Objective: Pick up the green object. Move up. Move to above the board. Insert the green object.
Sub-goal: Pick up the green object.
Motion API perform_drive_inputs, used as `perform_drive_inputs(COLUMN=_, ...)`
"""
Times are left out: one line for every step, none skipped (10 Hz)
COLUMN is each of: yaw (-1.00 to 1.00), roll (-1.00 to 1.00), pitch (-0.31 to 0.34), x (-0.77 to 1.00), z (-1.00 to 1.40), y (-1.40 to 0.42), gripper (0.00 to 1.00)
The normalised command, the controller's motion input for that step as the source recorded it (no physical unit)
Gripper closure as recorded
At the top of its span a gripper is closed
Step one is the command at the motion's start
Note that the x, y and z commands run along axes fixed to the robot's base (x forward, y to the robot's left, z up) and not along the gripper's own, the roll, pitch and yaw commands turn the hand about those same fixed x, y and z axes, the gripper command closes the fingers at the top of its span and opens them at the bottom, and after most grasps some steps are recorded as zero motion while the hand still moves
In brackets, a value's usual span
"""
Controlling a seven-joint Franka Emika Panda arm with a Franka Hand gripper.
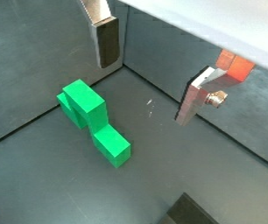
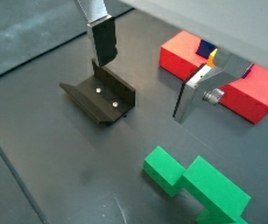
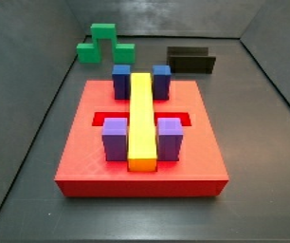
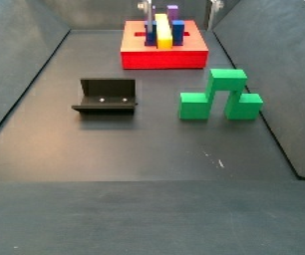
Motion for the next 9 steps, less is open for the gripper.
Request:
perform_drive_inputs(yaw=0.00, roll=-0.22, pitch=0.000, x=0.01, z=-0.35, y=-0.01, gripper=0.00)
perform_drive_inputs(yaw=-0.07, roll=-0.19, pitch=-0.050, x=-0.27, z=-0.56, y=-0.15, gripper=0.00)
perform_drive_inputs(yaw=-0.10, roll=-0.22, pitch=-0.149, x=-0.76, z=-0.55, y=-0.02, gripper=0.00)
perform_drive_inputs(yaw=-0.06, roll=-0.18, pitch=-0.156, x=-0.65, z=-0.48, y=-0.02, gripper=0.00)
perform_drive_inputs(yaw=-0.05, roll=-0.13, pitch=-0.179, x=-0.59, z=-0.32, y=0.00, gripper=0.00)
perform_drive_inputs(yaw=-0.07, roll=-0.09, pitch=-0.193, x=-0.64, z=-0.23, y=0.00, gripper=0.00)
perform_drive_inputs(yaw=-0.07, roll=-0.08, pitch=-0.220, x=-0.69, z=-0.18, y=0.00, gripper=0.00)
perform_drive_inputs(yaw=0.00, roll=-0.05, pitch=-0.214, x=-0.54, z=-0.19, y=0.00, gripper=0.00)
perform_drive_inputs(yaw=0.00, roll=-0.03, pitch=-0.183, x=-0.48, z=-0.15, y=0.00, gripper=0.00)
